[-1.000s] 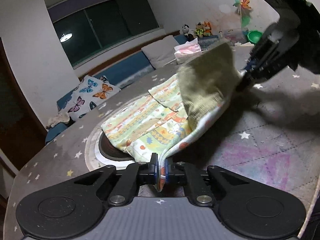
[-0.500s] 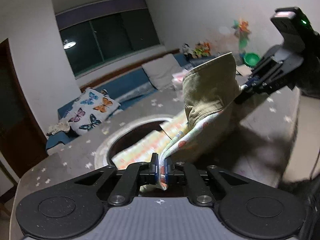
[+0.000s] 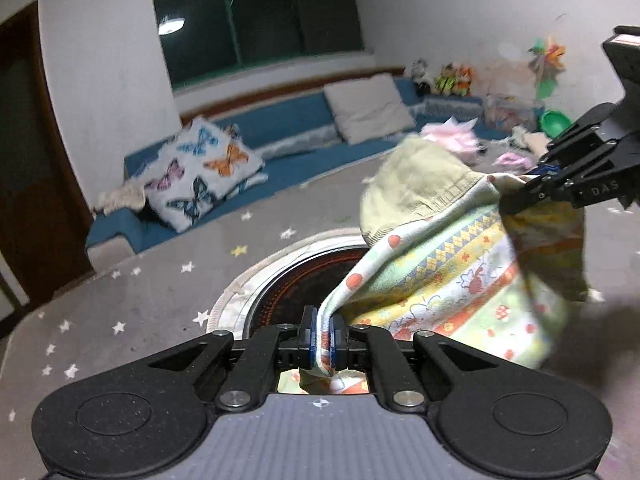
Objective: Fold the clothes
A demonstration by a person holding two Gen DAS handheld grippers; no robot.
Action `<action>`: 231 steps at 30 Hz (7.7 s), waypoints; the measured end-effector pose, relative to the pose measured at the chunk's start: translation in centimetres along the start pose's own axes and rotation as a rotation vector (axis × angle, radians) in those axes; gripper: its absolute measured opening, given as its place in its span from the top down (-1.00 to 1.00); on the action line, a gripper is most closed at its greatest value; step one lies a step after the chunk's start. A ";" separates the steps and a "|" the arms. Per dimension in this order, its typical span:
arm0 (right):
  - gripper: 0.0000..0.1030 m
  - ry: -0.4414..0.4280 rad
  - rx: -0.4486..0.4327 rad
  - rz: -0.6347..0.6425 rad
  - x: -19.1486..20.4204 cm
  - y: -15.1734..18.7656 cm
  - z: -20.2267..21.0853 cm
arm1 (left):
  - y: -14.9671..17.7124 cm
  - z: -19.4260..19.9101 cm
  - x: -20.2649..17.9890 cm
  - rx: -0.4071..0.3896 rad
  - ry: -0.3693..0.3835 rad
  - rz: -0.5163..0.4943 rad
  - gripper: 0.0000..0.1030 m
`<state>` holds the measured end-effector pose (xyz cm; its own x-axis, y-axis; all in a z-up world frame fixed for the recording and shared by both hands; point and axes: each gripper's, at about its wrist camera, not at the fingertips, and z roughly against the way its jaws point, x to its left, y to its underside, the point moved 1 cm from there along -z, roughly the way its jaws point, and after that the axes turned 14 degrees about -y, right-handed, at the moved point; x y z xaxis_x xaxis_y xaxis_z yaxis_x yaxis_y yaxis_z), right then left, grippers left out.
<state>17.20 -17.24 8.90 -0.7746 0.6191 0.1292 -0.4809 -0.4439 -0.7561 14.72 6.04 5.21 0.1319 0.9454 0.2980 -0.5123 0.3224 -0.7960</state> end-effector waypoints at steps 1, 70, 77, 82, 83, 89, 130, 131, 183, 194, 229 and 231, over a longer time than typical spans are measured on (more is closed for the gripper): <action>0.88 0.005 0.010 -0.015 -0.8 -0.1 -1.2 | 0.0 -1.1 0.0 0.013 0.000 -0.006 0.87; 0.55 -0.201 0.086 0.126 8.1 6.8 -6.6 | -0.9 -7.1 -4.8 0.071 0.029 0.113 0.65; 0.54 -0.179 -0.006 -0.007 6.4 6.7 -3.7 | 2.4 -1.9 -5.0 0.036 -0.022 0.074 0.63; 0.54 -0.080 -0.050 -0.125 3.3 8.1 -1.8 | 5.3 -0.1 -4.6 0.059 -0.079 0.102 0.63; 0.54 -0.057 -0.053 -0.151 2.6 8.6 -1.4 | 5.7 0.1 -4.4 0.062 -0.088 0.109 0.63; 0.56 0.057 -0.062 -0.295 -0.5 12.1 1.1 | 7.5 0.7 -3.3 0.076 -0.118 0.147 0.58; 0.55 0.141 -0.128 -0.312 -8.5 5.7 -5.0 | 2.8 -7.4 1.0 0.122 -0.173 0.215 0.49; 0.54 0.141 -0.123 -0.315 -8.7 5.8 -5.3 | 2.8 -7.9 1.1 0.132 -0.178 0.216 0.49; 0.81 -0.220 0.075 0.181 14.5 2.9 -13.0 | 8.1 0.2 8.9 0.219 -0.083 0.669 -0.64; 0.89 -0.258 -0.053 0.052 12.3 0.7 -8.6 | 6.9 -2.6 6.5 0.332 0.111 0.848 -0.62; 0.29 0.225 -0.129 -0.349 -7.0 8.7 -1.3 | 6.1 -5.5 3.4 0.379 0.138 0.832 0.73; 0.25 0.238 -0.134 -0.372 -7.8 8.8 -1.2 | 6.1 -5.5 3.3 0.377 0.134 0.824 0.73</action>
<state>19.51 -25.14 0.49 -0.4360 0.8590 0.2682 -0.6391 -0.0857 -0.7643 16.71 11.41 -1.49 -0.3134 0.8744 -0.3703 -0.7278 -0.4717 -0.4978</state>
